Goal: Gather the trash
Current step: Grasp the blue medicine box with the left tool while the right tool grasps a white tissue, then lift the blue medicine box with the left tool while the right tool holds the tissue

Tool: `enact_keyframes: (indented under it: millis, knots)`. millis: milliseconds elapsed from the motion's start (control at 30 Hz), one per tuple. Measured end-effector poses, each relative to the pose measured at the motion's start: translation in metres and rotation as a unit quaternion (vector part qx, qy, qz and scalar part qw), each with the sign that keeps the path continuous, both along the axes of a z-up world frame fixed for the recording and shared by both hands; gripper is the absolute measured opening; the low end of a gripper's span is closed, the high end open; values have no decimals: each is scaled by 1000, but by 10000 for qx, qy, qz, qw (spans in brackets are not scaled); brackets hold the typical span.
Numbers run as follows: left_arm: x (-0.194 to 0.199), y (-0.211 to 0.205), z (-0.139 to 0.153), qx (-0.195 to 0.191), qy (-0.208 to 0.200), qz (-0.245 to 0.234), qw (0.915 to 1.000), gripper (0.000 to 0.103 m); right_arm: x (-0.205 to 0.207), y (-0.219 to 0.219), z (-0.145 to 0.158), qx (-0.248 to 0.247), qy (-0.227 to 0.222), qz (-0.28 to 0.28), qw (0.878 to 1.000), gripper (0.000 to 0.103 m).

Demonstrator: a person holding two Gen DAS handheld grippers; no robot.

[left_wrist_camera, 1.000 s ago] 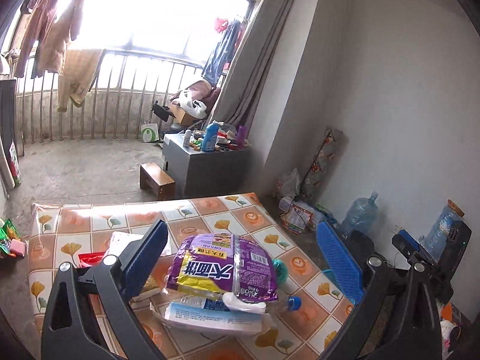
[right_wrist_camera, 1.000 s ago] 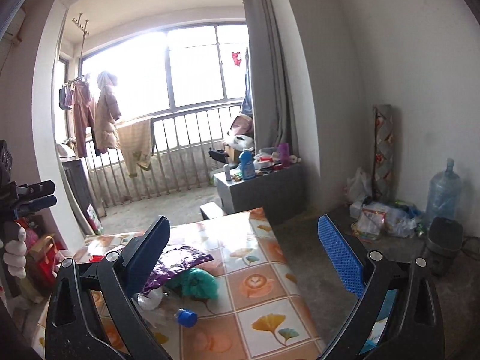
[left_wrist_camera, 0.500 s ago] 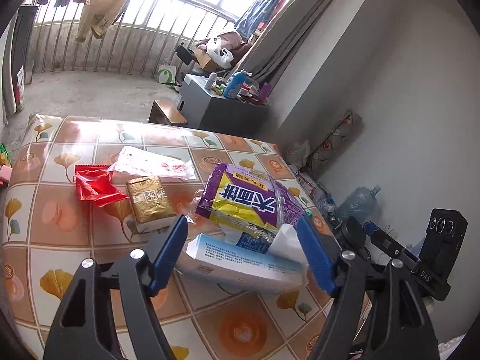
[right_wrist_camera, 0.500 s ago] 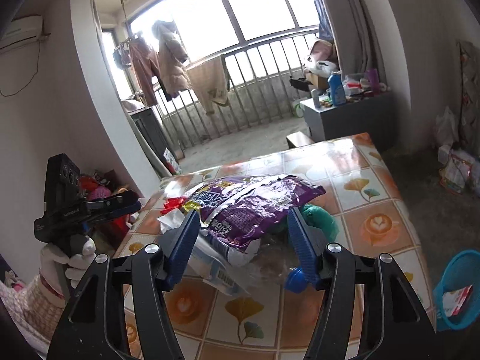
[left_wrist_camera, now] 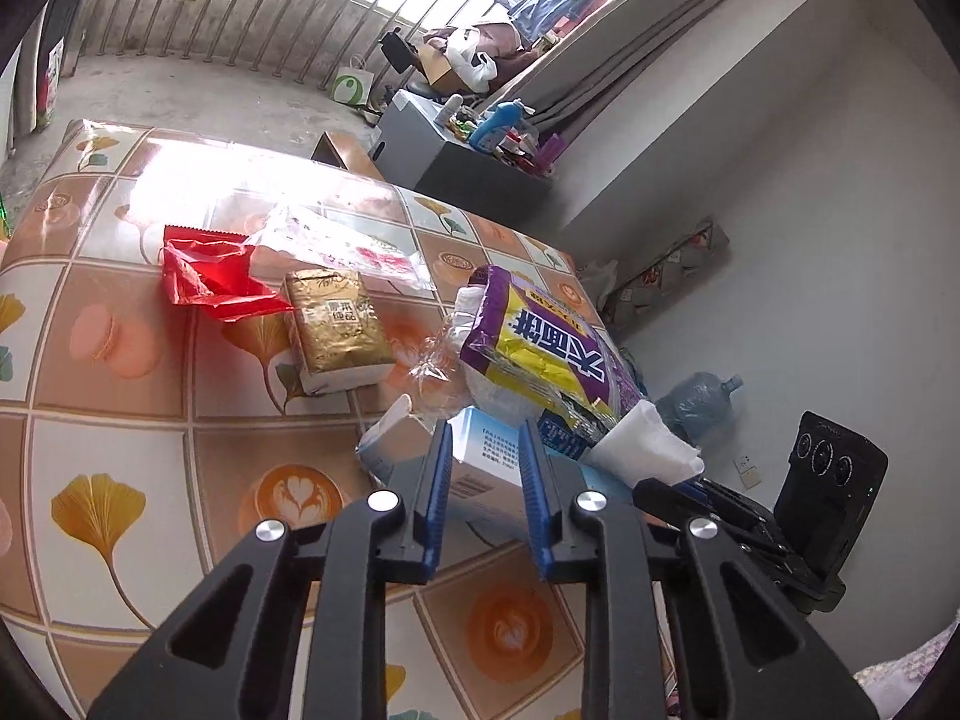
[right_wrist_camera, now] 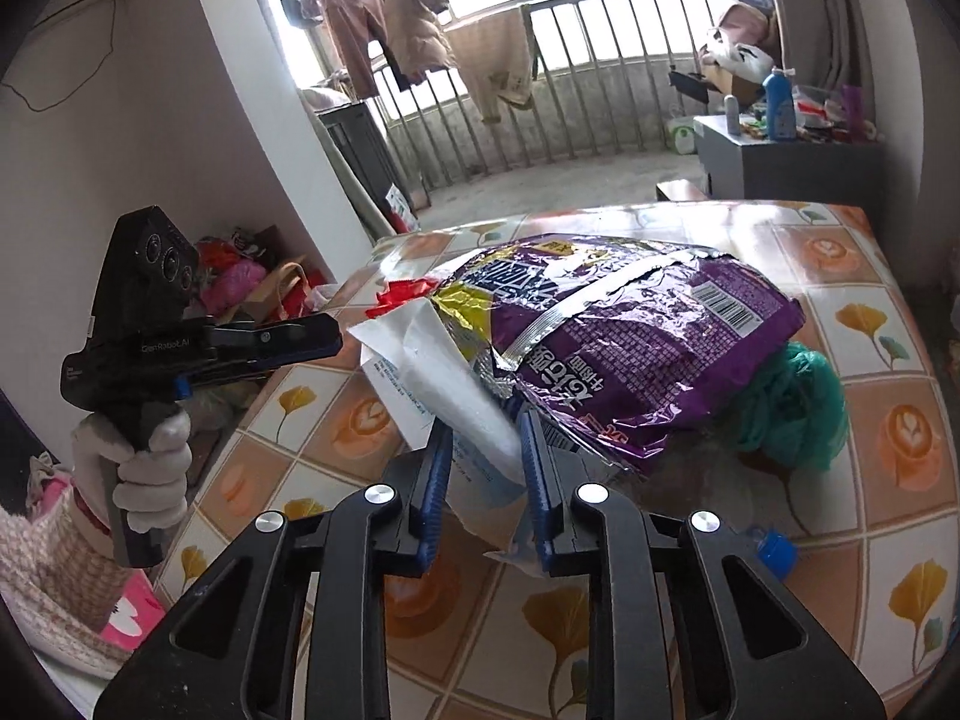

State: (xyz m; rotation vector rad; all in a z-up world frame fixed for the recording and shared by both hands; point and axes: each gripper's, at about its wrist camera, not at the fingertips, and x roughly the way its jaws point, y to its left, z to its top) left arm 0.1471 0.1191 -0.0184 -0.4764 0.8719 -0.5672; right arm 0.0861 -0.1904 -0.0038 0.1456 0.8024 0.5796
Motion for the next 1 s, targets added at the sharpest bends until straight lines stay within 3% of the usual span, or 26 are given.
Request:
enact_keyframes:
  millis: [167,300,433,567,800,1000]
  knots:
    - [-7,21,-9,-161,113,150,9997,21,-17,15,-1,165,152,487,9986,4]
    - [-15,36,-12,7,153,375,9992,21,-29,23,-8,414,405,771,9953,2]
    - [-24,42,-12,97,229,386,9989,21,-29,6,0,441,269,343,9981,1]
    - [-36,36,-16,61,437,49,9990,21,-20,0,-2,34,242,-114,9996,1]
    - [-53,4,-40,351,852,-383,9950,21,-7,24,-22,-616,348,-188,9973,1]
    - [-46,2,-62,189,1183,-229,9925,21,8,26,-29,-410,649,-101,9970,4]
